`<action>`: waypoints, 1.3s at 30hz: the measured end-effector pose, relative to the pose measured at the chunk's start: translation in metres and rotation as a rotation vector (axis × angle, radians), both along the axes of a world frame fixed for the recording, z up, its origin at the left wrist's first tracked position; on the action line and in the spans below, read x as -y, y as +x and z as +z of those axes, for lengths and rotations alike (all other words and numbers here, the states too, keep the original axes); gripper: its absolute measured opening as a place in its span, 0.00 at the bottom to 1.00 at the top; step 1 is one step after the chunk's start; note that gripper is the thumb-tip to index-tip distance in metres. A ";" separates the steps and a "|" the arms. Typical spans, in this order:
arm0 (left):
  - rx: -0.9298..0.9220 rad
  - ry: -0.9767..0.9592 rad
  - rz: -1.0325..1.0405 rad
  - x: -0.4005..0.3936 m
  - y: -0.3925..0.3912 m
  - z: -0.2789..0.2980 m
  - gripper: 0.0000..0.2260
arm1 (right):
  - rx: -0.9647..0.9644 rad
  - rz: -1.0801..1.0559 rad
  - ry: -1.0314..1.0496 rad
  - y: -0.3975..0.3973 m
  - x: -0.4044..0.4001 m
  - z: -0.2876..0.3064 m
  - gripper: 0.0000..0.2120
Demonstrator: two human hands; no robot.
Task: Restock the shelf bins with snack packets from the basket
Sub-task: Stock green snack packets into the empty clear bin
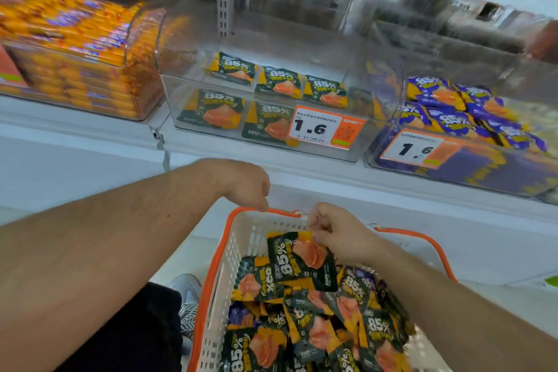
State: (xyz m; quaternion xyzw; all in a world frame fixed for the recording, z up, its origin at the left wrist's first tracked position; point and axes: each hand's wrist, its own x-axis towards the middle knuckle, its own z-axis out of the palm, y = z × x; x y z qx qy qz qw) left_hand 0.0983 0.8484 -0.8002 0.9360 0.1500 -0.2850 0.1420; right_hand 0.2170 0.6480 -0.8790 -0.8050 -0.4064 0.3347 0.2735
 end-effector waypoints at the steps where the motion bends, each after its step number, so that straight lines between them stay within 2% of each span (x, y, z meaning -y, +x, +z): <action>1: -0.004 -0.020 0.033 -0.003 -0.001 0.003 0.25 | -0.031 -0.004 0.045 0.002 -0.003 0.011 0.14; 3: -0.001 -0.074 0.116 -0.012 -0.005 0.010 0.31 | -0.135 -0.046 0.165 0.006 -0.006 0.029 0.16; 5: 0.052 -0.174 0.214 -0.022 -0.009 0.017 0.32 | -0.242 -0.107 0.309 0.009 -0.009 0.043 0.17; 9: 0.201 -0.581 0.430 -0.035 -0.017 0.033 0.18 | -0.475 -0.241 0.534 0.008 -0.015 0.062 0.17; 12: 0.435 -0.750 0.623 -0.035 -0.019 0.040 0.11 | -0.398 -0.229 0.545 0.004 -0.020 0.070 0.16; 15: 0.558 -0.684 0.618 -0.031 -0.019 0.047 0.06 | -0.166 -0.201 0.443 -0.002 -0.023 0.074 0.15; 17: 0.616 -0.599 0.576 -0.027 -0.018 0.052 0.06 | 0.091 -0.197 0.406 -0.008 -0.023 0.076 0.15; 19: 0.687 -0.532 0.541 -0.023 -0.017 0.058 0.05 | 0.382 -0.191 0.494 -0.016 -0.023 0.078 0.15; 22: 0.783 -0.472 0.516 -0.020 -0.014 0.065 0.07 | 0.615 -0.098 0.669 -0.031 -0.025 0.085 0.11; 25: 0.863 -0.484 0.516 -0.016 -0.010 0.071 0.07 | 0.722 -0.041 0.675 -0.042 -0.035 0.091 0.17; 29: 0.923 -0.500 0.528 -0.010 -0.008 0.072 0.06 | 0.899 -0.072 0.485 -0.052 -0.050 0.097 0.27; 32: 1.023 -0.565 0.527 -0.009 -0.007 0.072 0.08 | 1.025 -0.047 0.456 -0.051 -0.060 0.108 0.26; 34: 1.213 -0.576 0.586 -0.008 -0.006 0.075 0.10 | 1.050 -0.079 0.463 -0.043 -0.068 0.126 0.23; 37: 1.492 -0.252 0.691 -0.014 -0.004 0.074 0.09 | 1.011 -0.209 0.430 -0.025 -0.086 0.164 0.24; 39: 1.492 -0.079 0.619 -0.016 -0.003 0.068 0.07 | 0.914 -0.271 0.382 -0.006 -0.101 0.187 0.25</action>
